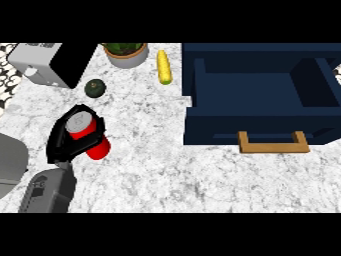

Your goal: Pick up the can, place it into the drawer and close the drawer

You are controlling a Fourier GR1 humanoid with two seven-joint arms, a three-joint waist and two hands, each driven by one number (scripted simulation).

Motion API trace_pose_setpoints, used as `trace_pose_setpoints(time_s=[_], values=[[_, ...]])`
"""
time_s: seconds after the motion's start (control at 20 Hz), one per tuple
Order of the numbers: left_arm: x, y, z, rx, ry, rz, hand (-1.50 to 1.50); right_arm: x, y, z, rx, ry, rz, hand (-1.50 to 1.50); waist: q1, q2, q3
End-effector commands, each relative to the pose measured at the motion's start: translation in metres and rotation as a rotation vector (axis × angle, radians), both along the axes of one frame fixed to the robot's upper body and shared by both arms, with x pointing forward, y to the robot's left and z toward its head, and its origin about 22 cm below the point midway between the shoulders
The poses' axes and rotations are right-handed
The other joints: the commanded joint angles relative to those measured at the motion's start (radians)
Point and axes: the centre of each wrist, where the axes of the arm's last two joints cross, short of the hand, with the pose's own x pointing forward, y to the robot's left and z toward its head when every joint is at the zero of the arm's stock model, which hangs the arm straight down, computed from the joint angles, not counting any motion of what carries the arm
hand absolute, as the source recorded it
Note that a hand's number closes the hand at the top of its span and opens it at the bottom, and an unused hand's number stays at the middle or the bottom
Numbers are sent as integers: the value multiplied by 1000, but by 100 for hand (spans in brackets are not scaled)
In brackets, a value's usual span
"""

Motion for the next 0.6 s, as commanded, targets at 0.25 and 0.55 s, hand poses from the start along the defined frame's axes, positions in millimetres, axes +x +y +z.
trace_pose_setpoints(time_s=[0.25, 0.55], values=[[23, -54, 67, 54, -96, -47, 150, -5, 12, 7, 5, 7, -1, -150, -3, -1, 0], [43, -89, 117, 82, -106, -98, 150, -4, 2, 6, 1, -14, 2, -150, -4, 0, 0]])
